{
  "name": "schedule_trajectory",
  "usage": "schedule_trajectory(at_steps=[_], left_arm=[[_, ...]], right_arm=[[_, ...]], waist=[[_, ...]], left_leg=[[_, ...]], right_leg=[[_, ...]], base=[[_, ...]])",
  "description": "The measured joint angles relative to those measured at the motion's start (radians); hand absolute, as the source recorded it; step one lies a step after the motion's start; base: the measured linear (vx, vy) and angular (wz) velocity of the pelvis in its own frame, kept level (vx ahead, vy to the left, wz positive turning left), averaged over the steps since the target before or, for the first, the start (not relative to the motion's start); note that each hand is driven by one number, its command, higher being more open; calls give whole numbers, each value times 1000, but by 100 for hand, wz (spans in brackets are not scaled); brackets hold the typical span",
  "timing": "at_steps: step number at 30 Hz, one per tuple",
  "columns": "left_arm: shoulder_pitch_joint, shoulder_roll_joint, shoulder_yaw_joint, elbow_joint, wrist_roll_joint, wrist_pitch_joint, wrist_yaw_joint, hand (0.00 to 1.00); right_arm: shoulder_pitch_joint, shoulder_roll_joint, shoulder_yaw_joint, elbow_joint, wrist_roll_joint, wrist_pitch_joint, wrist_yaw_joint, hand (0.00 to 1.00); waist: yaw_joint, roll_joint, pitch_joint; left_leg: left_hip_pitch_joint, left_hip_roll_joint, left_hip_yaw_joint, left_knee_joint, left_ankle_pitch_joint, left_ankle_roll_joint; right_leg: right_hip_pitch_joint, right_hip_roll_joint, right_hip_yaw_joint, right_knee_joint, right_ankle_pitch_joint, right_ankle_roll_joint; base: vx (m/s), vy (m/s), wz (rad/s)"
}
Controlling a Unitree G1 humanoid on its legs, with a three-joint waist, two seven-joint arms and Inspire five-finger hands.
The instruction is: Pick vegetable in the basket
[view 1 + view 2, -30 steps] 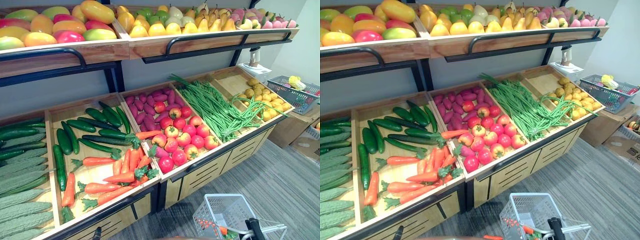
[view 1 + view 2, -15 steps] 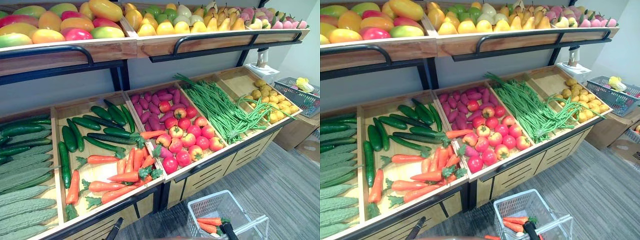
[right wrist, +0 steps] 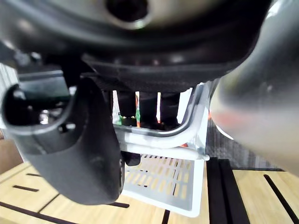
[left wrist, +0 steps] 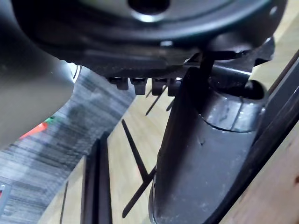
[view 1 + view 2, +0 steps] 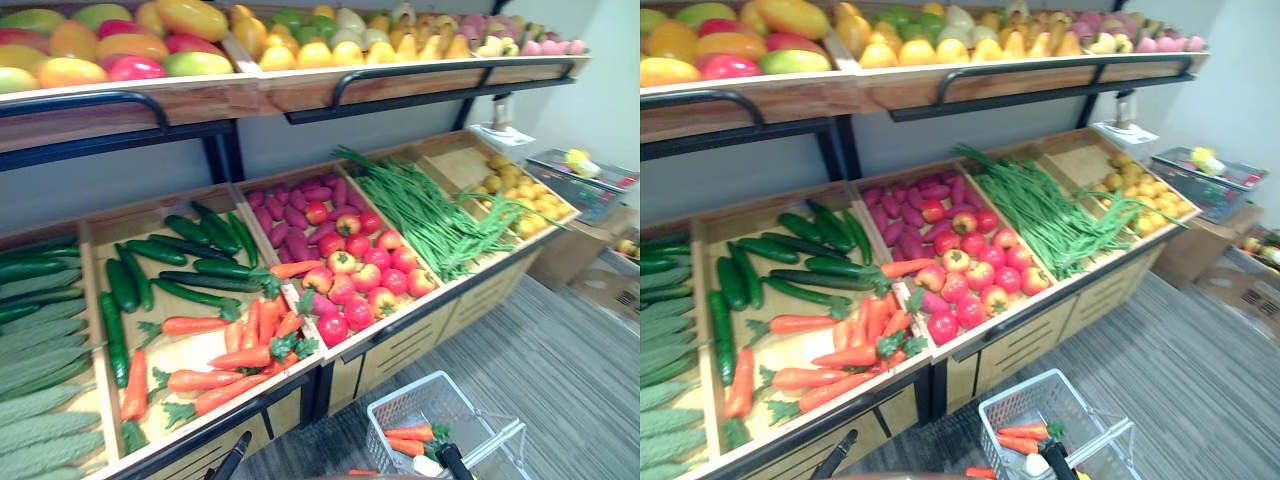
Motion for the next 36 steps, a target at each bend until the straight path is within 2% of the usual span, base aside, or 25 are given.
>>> schedule_trajectory(at_steps=[2, 3, 4, 6, 8, 9, 10, 11, 12, 13, 15, 16, 17, 20, 27, 32, 33, 34, 36], left_arm=[[-6, -7, 17, -4, -6, 0, 3, 100], [-5, -7, 18, -13, -8, 0, 5, 100], [1, -9, 17, -33, -16, 1, 13, 100], [-4, -22, 16, -45, -25, 0, 21, 100], [-6, -28, 20, -53, -25, 0, 27, 100], [-7, -32, 36, -67, -25, 0, 31, 100], [-7, -48, 69, -72, -37, -1, 32, 100], [0, -51, 83, -72, -48, -2, 32, 100], [2, -63, 85, -69, -56, -1, 30, 100], [-3, -63, 80, -68, -61, -2, 24, 100], [-7, -38, 64, -69, -60, -8, 9, 100], [-17, -23, 44, -56, -62, -14, 9, 100], [-17, -23, 22, -58, -62, -15, 12, 100], [-17, -25, -3, -76, -55, -10, 8, 100], [-19, -12, -34, -79, -54, -1, 8, 100], [-19, -20, -37, -75, -49, -13, -6, 100], [-19, -20, -37, -75, -45, -15, -6, 100], [-17, -23, -34, -75, -44, -15, -6, 100], [-16, -21, 0, -79, -45, -23, -9, 100]], right_arm=[[-1, -8, -18, -4, -14, 15, -1, 0], [-2, -15, -18, -7, -27, 15, -1, 0], [1, -23, -24, -13, -31, 16, -1, 0], [19, -49, -36, -19, -32, 16, -2, 0], [37, -58, -36, -18, -32, 23, -6, 0], [39, -48, -36, -14, -33, 23, -7, 0], [34, -46, -35, -9, -50, 25, -6, 0], [29, -42, -36, -8, -63, 25, -6, 0], [10, -34, -51, 7, -62, 22, -7, 0], [-24, -35, -80, 35, -63, 21, -7, 0], [-45, -30, -77, 65, -67, 31, -8, 0], [-46, -33, -74, 78, -69, 34, -10, 0], [-33, -42, -73, 92, -73, 40, -13, 0], [-37, -50, -45, 104, -80, 46, -18, 0], [-17, -57, -26, 110, -60, 62, -25, 0], [-2, -57, -33, 107, -59, 69, -23, 0], [-2, -57, -34, 107, -59, 68, -21, 0], [-2, -57, -34, 103, -58, 67, -19, 0], [1, -51, -15, 86, -59, 62, -19, 0]], waist=[[-1, 15, 16], [0, 12, 20], [-3, 9, 28], [-9, 26, 36], [-12, 28, 40], [-17, 15, 48], [-16, 9, 47], [-15, 16, 48], [-14, 29, 52], [-17, 38, 63], [-24, 7, 80], [-25, 8, 103], [-32, 18, 105], [-31, 22, 102], [-32, 14, 98], [-32, 24, 85], [-33, 26, 84], [-31, 29, 83], [-26, 14, 79]], left_leg=[[18, 37, 106, 13, -9, 3], [24, 41, 141, 13, -7, 5], [38, 44, 195, 13, -7, 5], [63, 68, 250, 20, -4, 1], [71, 99, 282, 54, -5, 0], [80, 102, 284, 85, -9, -7], [81, 117, 282, 92, -5, -1], [84, 119, 284, 80, 2, 9], [100, 112, 287, 30, 17, 33], [115, 102, 300, -18, 48, 33], [113, 86, 314, -22, 80, 18], [121, 84, 308, -8, 71, 3], [115, 96, 277, -17, 69, 7], [70, 65, 199, -71, 74, 2], [48, 50, 125, -105, 87, -16], [50, 40, 110, -124, 91, -27], [43, 46, 109, -105, 83, -32], [18, 65, 105, -23, 63, -42], [-81, 102, 26, 225, 43, -4]], right_leg=[[-23, 23, -114, -4, 58, -38], [-31, 21, -161, 11, 49, -49], [-68, -3, -286, 128, -17, -83], [-105, -62, -428, 372, -111, -97], [-127, -112, -464, 537, -126, -95], [-142, -118, -482, 563, -111, -91], [-161, -107, -528, 579, -97, -114], [-163, -97, -543, 569, -93, -121], [-152, -63, -559, 503, -91, -122], [-130, -29, -571, 408, -94, -124], [-87, -9, -578, 268, -130, -150], [-38, 21, -572, 162, -143, -171], [12, 64, -558, 36, -79, -170], [35, 102, -538, -103, -12, -170], [36, 113, -538, -127, 10, -158], [34, 106, -537, -124, 14, -153], [33, 107, -529, -121, 13, -153], [30, 111, -509, -117, 8, -161], [20, 106, -460, -98, 12, -168]], base=[[-126, -9, -118], [-104, -48, -133], [-24, -50, -101], [33, -46, -80], [64, -62, -53], [124, -143, -83], [100, -145, -92], [67, -190, -134], [-14, -159, -150], [-39, -170, -158], [-81, -201, -100], [-146, -250, -60], [-134, -216, -48], [-64, -55, -30], [-34, -15, 4], [22, 27, 5], [62, 35, -1], [62, 31, -15], [24, 2, -41]])
